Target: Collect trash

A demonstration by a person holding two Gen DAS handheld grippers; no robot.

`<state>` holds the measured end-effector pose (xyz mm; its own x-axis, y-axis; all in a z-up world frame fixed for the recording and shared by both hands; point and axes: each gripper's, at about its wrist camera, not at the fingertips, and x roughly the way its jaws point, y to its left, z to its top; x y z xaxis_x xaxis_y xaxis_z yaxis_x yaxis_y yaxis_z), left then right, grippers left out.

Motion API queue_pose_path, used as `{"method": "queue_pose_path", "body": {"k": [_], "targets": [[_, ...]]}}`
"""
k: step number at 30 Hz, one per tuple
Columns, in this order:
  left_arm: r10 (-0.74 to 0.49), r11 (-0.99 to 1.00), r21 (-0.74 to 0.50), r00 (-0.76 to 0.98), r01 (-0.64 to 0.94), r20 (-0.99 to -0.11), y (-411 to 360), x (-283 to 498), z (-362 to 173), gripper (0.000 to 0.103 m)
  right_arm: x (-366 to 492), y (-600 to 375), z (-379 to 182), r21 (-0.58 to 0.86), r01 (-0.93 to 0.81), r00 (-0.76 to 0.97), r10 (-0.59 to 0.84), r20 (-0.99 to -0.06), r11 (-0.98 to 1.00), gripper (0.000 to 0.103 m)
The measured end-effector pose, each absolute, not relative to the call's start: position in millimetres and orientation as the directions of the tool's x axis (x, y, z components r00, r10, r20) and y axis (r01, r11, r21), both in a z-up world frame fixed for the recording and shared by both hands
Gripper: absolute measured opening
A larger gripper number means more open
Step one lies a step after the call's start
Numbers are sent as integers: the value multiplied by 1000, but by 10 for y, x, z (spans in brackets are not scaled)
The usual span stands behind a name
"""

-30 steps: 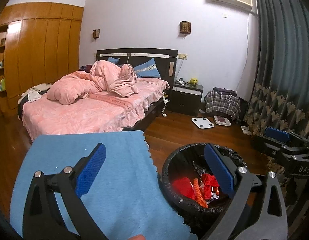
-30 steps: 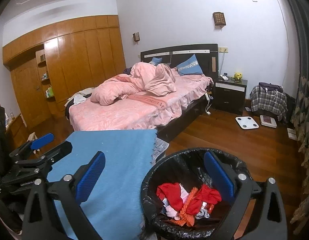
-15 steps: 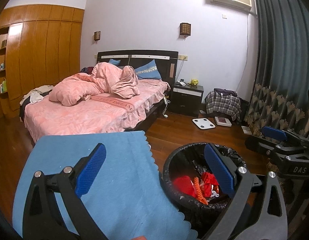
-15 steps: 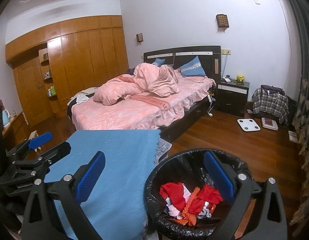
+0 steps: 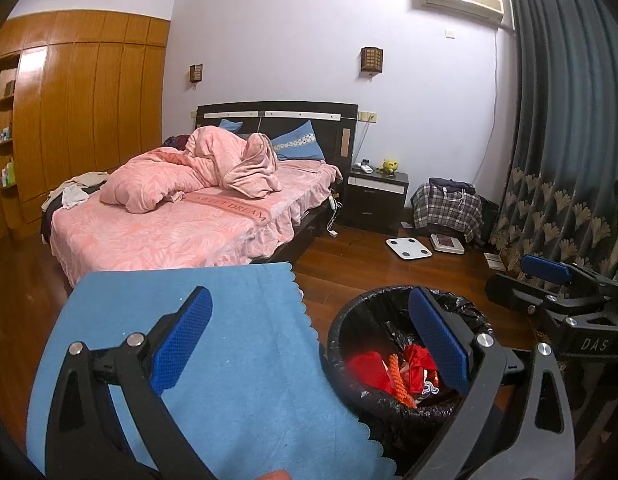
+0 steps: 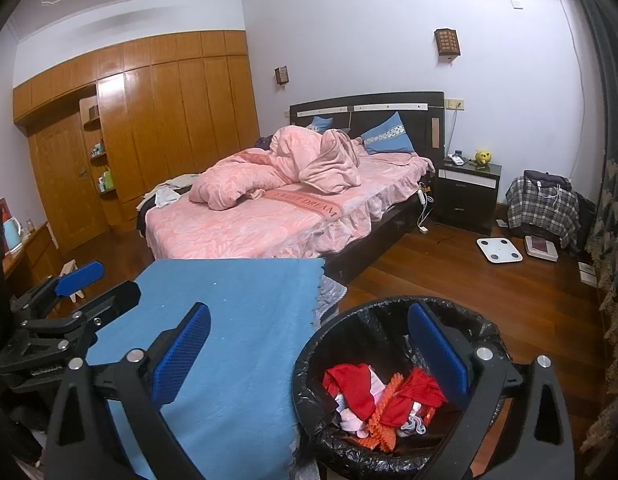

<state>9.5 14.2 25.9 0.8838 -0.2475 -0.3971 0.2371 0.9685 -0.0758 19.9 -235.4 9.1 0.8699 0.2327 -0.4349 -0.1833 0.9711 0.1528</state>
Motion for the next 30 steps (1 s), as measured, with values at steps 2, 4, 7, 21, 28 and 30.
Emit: {"method": "queue_pose_path", "body": {"k": [2,4,7,21,28,30], "targets": [[-247,969,-76,884,237,-397,151,85,268,96,197,-2349,93,154,-183,870,233,-435,971,97],[-248,968,-75,884,238,-397,143,98,257,96,199,-2352,90,153,-183,870,233,-435,971,97],[-248,968,-75,883,238,-398,144,98,257,96,197,-2350,91,154,-183,870,233,-435,971,97],[-247,968,-74,883,238,-399,135,94,266,96,193,-2341,85,155,-184,869,234,-435,971,97],[-247,969,-74,883,237,-399,125,94,274,96,191,-2340,89,156,-184,869,235,-435,971,97],[-246,969,-74,883,237,-399,125,94,277,96,191,-2335,90,155,-184,870,234,-435,971,97]]}}
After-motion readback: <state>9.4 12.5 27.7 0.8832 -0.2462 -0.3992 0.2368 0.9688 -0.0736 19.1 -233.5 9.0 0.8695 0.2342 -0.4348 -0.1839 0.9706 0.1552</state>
